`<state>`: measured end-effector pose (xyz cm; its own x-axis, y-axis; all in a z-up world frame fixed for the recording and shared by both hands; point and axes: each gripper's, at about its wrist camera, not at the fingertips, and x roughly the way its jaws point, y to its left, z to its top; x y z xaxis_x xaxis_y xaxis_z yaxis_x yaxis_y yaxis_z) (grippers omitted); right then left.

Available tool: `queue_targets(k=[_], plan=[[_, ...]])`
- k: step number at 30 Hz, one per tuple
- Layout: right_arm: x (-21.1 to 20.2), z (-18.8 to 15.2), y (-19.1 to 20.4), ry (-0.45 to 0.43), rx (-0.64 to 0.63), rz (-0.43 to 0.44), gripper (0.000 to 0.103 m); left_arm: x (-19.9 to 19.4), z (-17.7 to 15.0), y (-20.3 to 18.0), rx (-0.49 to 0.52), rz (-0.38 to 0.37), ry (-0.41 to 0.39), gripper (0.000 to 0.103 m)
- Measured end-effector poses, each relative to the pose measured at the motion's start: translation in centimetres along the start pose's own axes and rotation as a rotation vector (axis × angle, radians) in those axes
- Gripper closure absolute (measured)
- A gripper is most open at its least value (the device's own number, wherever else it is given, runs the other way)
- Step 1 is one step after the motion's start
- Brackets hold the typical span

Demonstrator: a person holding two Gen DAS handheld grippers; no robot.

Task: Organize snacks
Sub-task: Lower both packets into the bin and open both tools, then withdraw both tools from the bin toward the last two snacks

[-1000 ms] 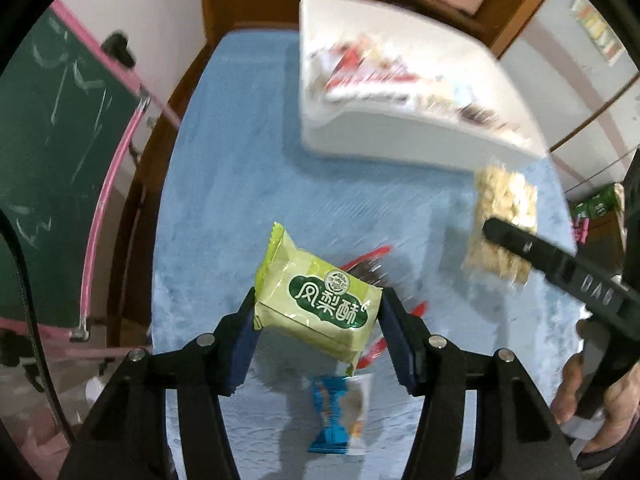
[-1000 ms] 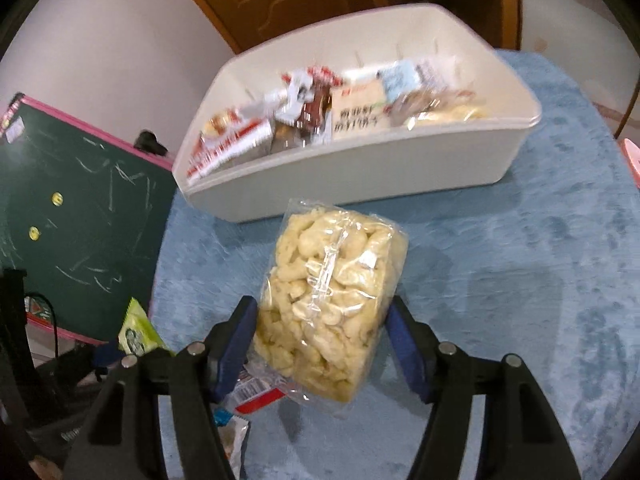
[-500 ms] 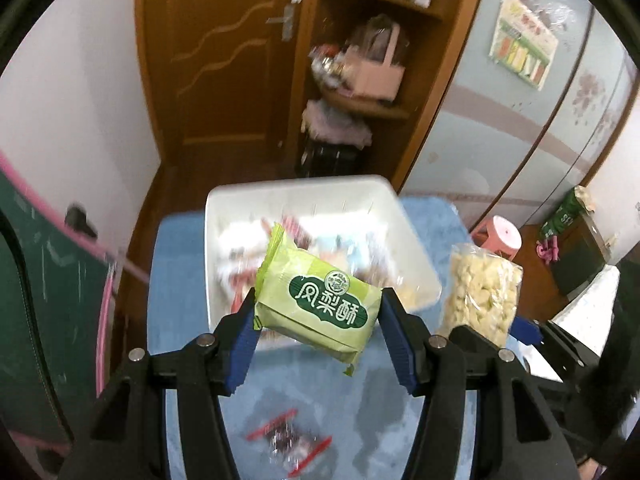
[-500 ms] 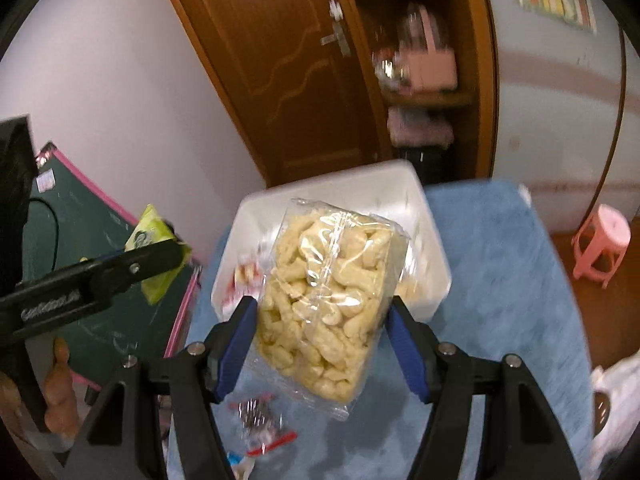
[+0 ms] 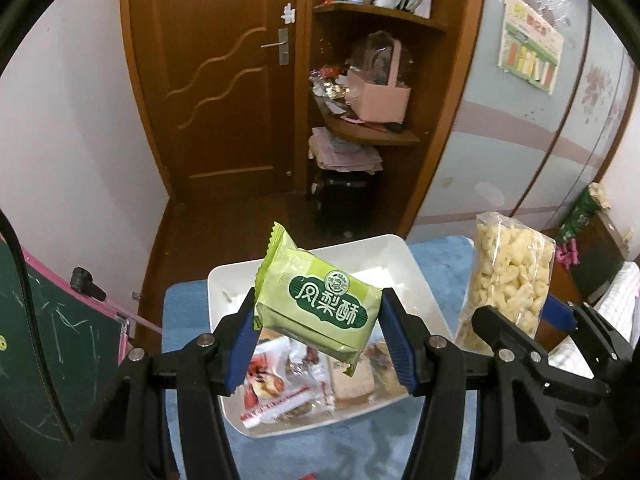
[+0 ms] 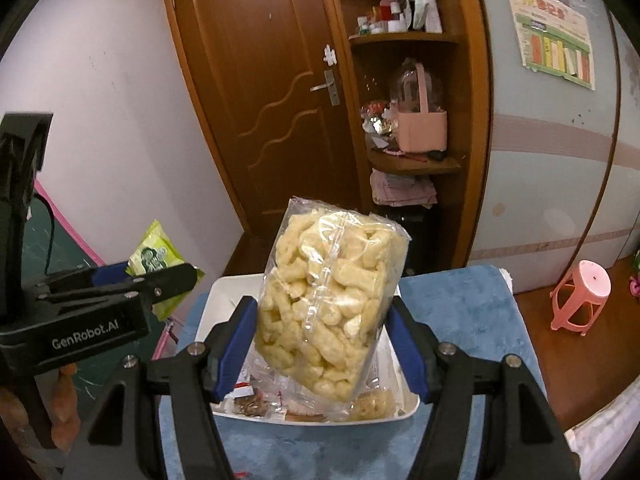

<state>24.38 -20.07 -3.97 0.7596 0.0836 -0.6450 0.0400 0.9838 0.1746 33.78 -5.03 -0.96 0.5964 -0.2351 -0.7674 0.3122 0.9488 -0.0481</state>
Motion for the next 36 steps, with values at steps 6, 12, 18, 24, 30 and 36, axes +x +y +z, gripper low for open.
queue_targets(k=[6, 12, 18, 24, 30, 36], plan=[[4.3, -1.0, 1.1, 0.098, -0.055, -0.006, 0.037, 3.6, 0.5, 0.7, 0.020, 0.025, 0.059, 0.044], [7.4, -3.0, 2.2, 0.217, -0.128, 0.018, 0.033, 4.7, -0.3, 0.8, 0.021, 0.031, 0.083, 0.018], [6.7, -3.6, 2.2, 0.203, -0.132, 0.021, 0.021, 4.1, -1.2, 0.9, 0.016, 0.041, 0.088, 0.018], [4.8, -3.7, 2.0, 0.186, -0.130, 0.020, 0.021, 2.1, -2.1, 0.9, -0.006, 0.028, 0.067, 0.018], [2.4, -4.0, 2.3, 0.160, -0.136, 0.030, 0.021, -0.8, -3.0, 0.2, -0.008, 0.032, 0.039, 0.018], [-1.2, -4.5, 2.2, 0.125, -0.139, 0.043, 0.021, -4.4, -4.7, -0.6, -0.017, 0.025, 0.012, 0.018]])
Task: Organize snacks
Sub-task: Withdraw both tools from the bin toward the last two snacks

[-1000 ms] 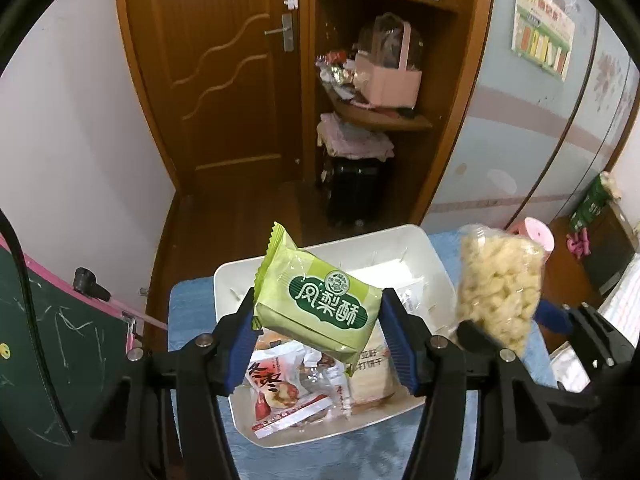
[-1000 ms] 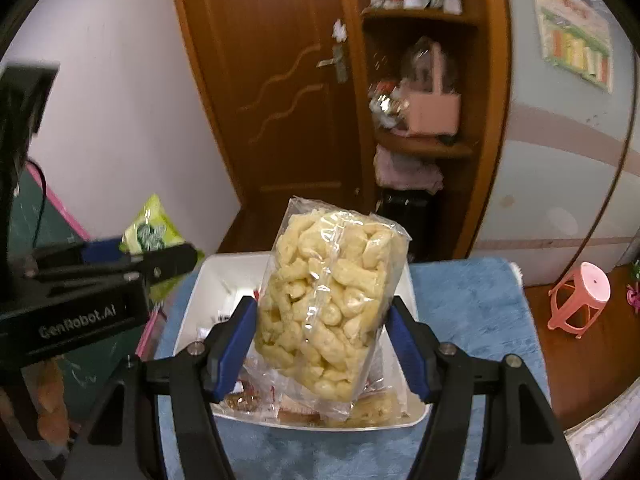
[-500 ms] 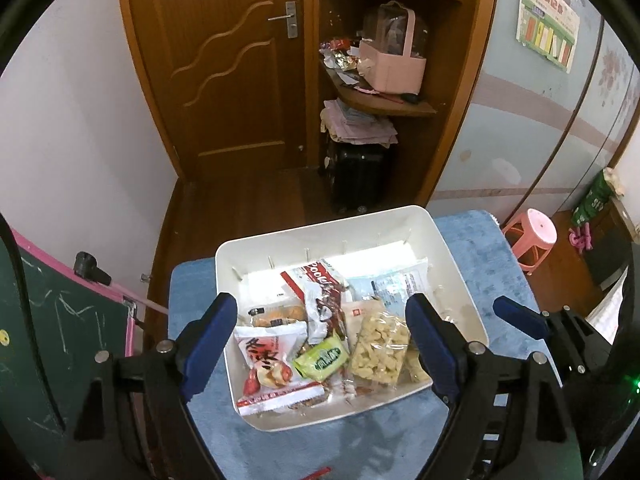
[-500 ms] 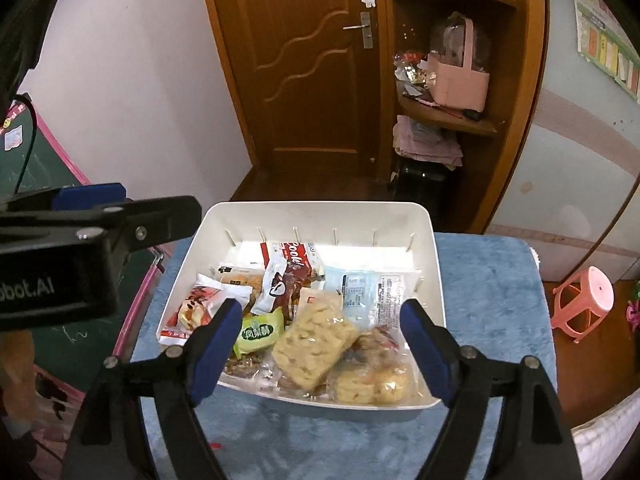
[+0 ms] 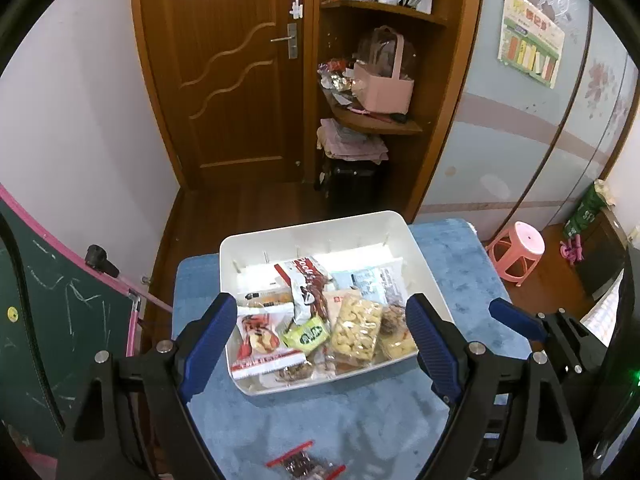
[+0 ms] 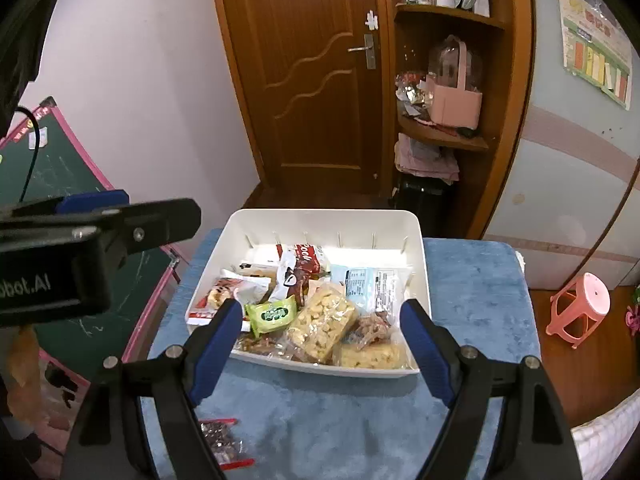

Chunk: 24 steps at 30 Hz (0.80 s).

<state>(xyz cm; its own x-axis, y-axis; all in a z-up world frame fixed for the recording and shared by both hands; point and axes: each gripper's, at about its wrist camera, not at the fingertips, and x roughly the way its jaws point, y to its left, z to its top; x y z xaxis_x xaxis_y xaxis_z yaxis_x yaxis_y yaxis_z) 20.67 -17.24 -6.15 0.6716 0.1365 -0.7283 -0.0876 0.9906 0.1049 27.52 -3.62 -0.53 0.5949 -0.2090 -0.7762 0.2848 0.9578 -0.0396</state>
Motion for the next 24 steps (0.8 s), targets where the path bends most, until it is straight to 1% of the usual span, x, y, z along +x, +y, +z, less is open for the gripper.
queue_targets(k=[6, 14, 18, 24], plan=[[-3.5, -0.9, -0.4, -0.037, 0.029, 0.023, 0.021, -3.8, -2.0, -0.7, -0.008, -0.001, -0.032, 0.017], [-7.2, -2.7, -0.3, -0.079, 0.008, 0.026, 0.021, -7.6, -4.8, -1.5, -0.031, -0.005, -0.064, 0.017], [-8.3, -4.0, 0.3, -0.080, -0.023, 0.024, 0.021, -9.2, -6.7, -1.5, -0.052, 0.002, -0.071, 0.017], [-9.4, -5.7, 1.0, -0.068, -0.069, 0.024, 0.021, -10.4, -9.6, -1.4, -0.070, 0.019, -0.066, 0.017]])
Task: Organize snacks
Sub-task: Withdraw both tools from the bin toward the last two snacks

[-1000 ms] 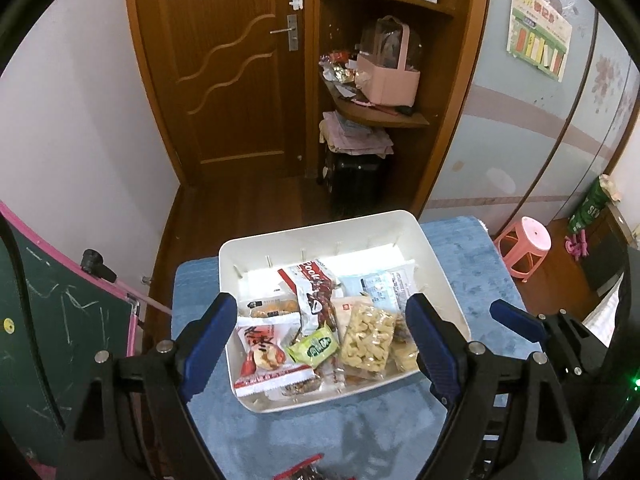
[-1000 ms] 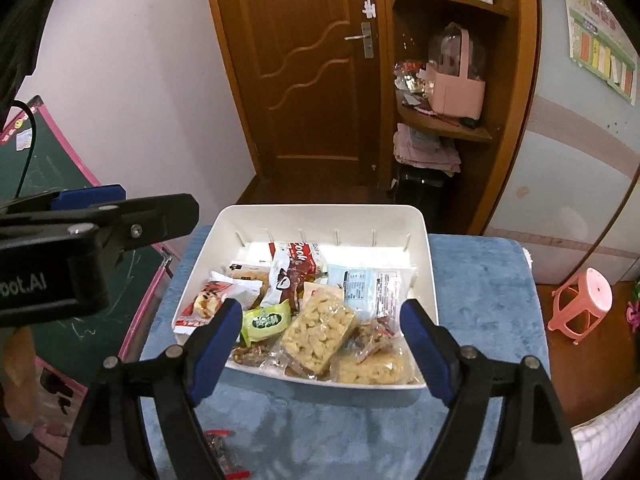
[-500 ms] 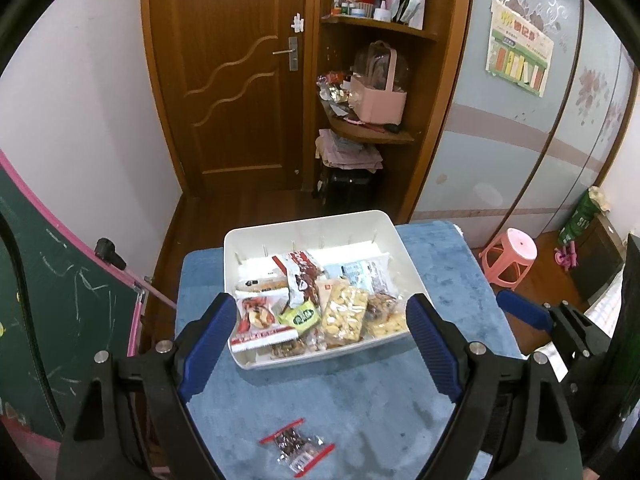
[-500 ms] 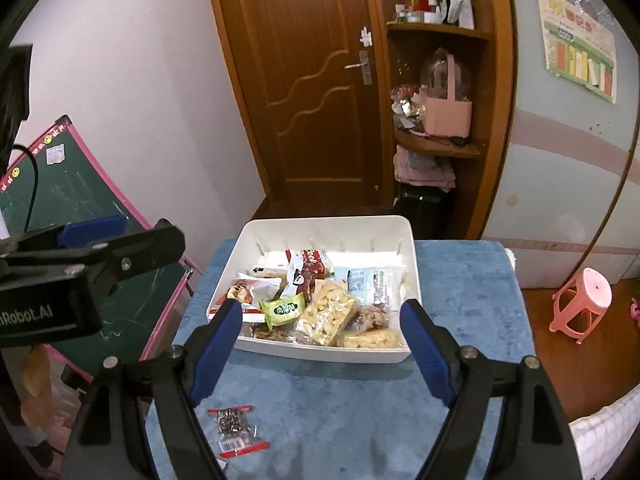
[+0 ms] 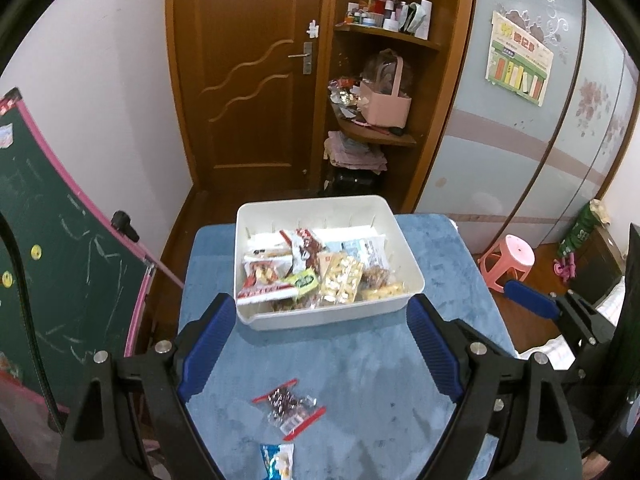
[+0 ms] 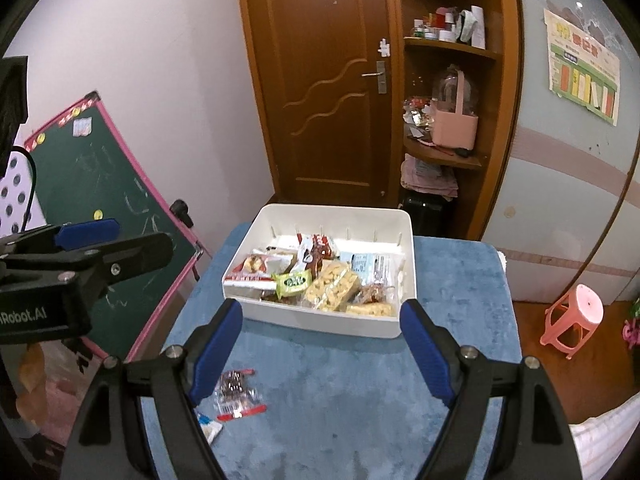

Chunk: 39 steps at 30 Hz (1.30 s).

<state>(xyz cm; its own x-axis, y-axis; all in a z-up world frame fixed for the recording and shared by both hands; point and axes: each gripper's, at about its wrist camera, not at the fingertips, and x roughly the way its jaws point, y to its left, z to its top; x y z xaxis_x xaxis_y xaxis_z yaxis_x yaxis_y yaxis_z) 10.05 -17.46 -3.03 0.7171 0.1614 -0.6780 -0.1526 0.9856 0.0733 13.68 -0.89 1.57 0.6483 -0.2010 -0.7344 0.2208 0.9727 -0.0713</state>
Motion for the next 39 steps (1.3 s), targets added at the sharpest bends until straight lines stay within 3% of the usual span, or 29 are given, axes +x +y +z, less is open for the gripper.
queue_targets(k=[12, 23, 39], plan=[[0.0, -4.4, 1.6, 0.059, -0.065, -0.016, 0.021, -0.3, -6.6, 2.3, -0.071, 0.056, 0.047, 0.016], [1.0, -8.2, 1.4, 0.121, -0.056, 0.039, 0.021, 1.6, -12.8, 4.3, -0.134, 0.115, 0.158, 0.016], [7.6, -15.2, 3.7, 0.363, -0.023, 0.140, 0.021, 11.7, -24.0, 6.2, -0.193, 0.129, 0.481, 0.017]])
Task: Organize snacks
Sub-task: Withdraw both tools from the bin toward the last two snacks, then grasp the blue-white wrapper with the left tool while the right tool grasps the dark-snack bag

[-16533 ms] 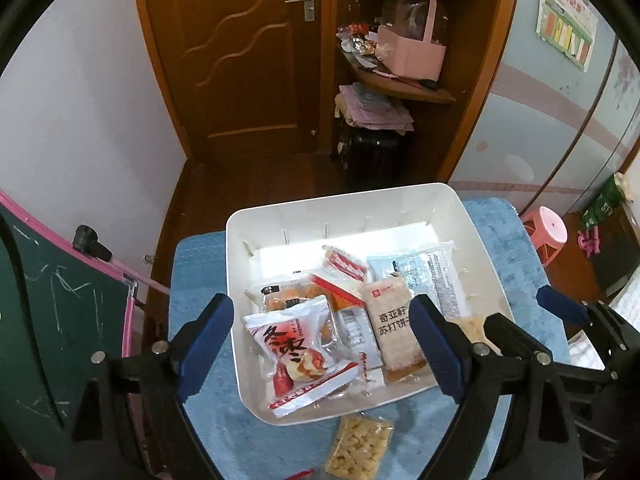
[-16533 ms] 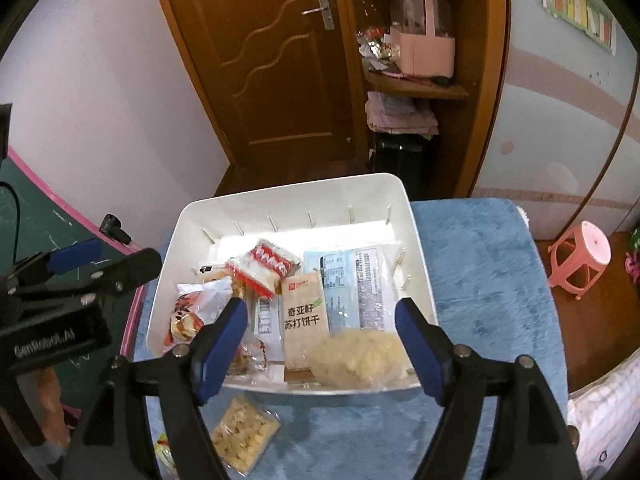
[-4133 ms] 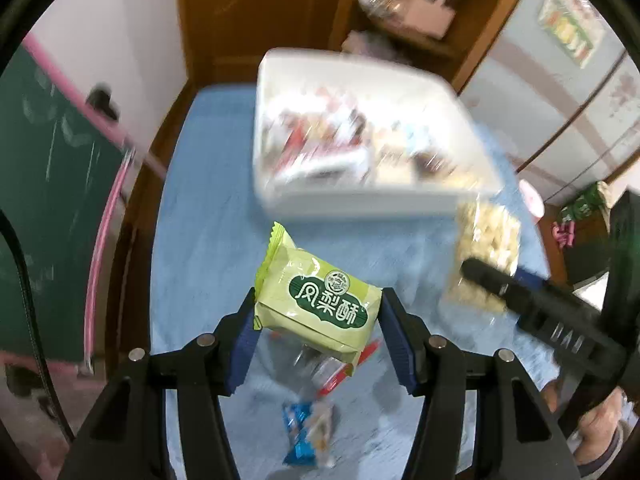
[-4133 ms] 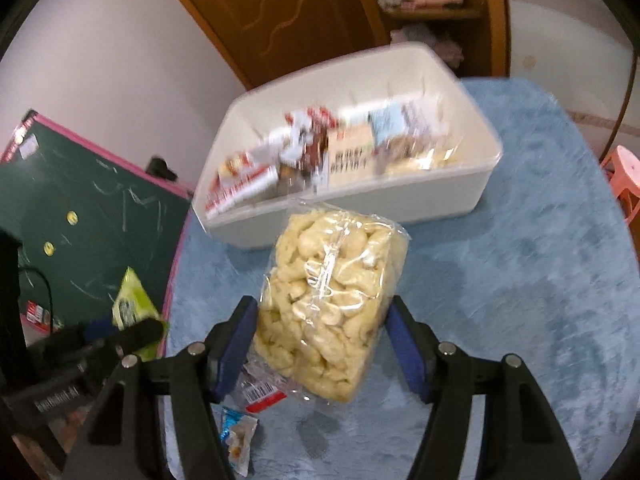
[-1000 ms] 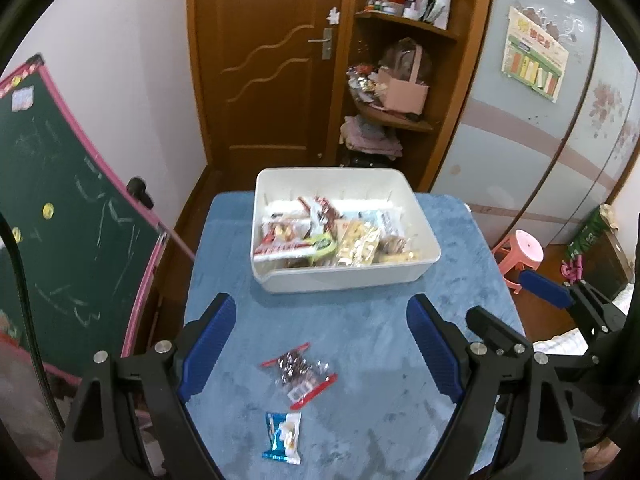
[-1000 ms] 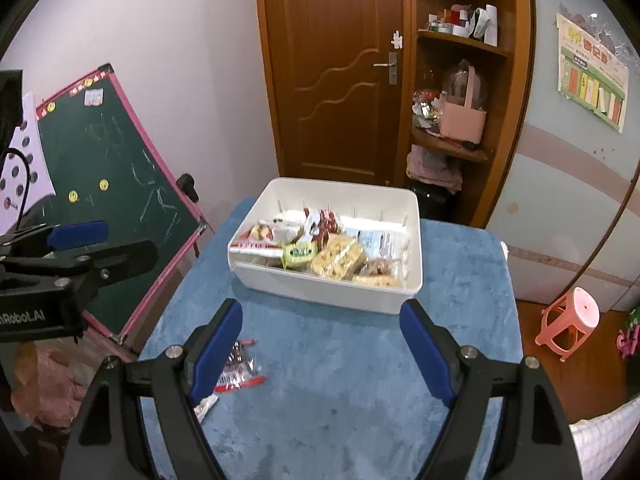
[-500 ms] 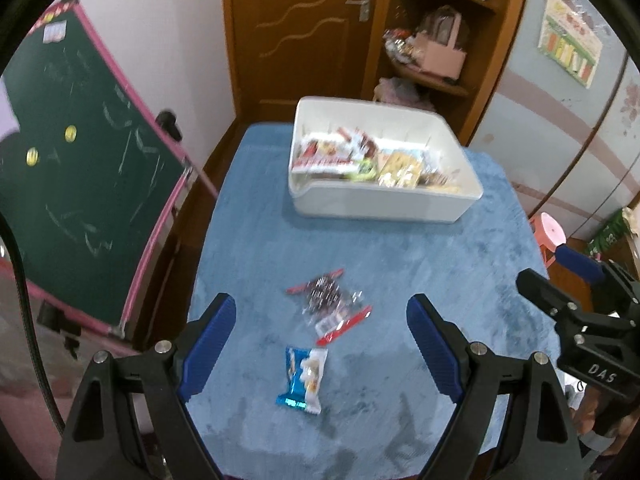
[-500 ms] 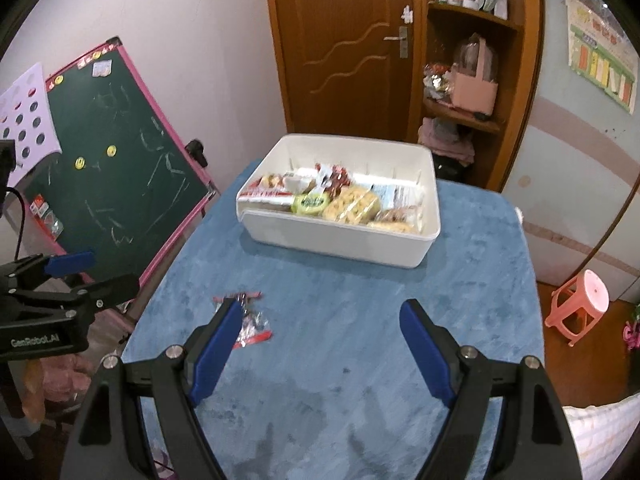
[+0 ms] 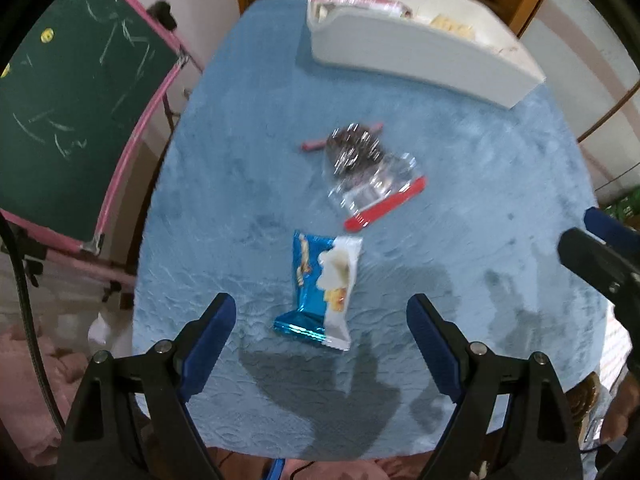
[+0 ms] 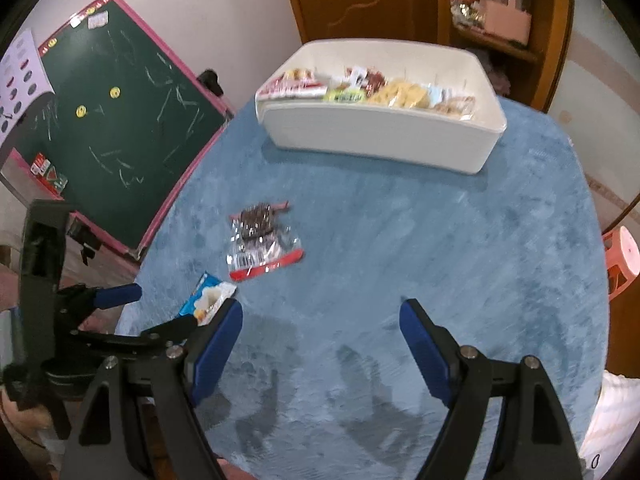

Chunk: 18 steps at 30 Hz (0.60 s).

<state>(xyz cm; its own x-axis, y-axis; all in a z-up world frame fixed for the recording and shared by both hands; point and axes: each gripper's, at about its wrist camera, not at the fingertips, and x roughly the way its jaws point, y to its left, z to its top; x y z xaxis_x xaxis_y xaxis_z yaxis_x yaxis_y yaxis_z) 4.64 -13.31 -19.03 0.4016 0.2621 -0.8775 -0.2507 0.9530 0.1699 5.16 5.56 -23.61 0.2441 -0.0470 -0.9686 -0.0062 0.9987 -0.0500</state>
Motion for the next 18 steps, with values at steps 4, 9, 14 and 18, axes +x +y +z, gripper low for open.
queue_targets(k=[4, 9, 14, 18], plan=[[1.9, -0.1, 0.1, 0.040, 0.017, 0.015, 0.021, 1.9, 0.4, 0.7, -0.026, -0.010, 0.035, 0.019], [4.5, -0.1, 0.6, 0.084, 0.034, 0.028, 0.021, 4.0, 1.0, 1.5, -0.048, -0.049, 0.089, 0.049], [6.2, 0.5, 1.4, 0.111, 0.028, 0.037, 0.021, 5.7, 0.8, 2.0, -0.080, -0.116, 0.112, 0.058], [7.3, 1.3, 1.9, 0.125, 0.024, 0.044, 0.021, 5.3, 0.9, 0.9, -0.005, -0.114, 0.075, 0.077]])
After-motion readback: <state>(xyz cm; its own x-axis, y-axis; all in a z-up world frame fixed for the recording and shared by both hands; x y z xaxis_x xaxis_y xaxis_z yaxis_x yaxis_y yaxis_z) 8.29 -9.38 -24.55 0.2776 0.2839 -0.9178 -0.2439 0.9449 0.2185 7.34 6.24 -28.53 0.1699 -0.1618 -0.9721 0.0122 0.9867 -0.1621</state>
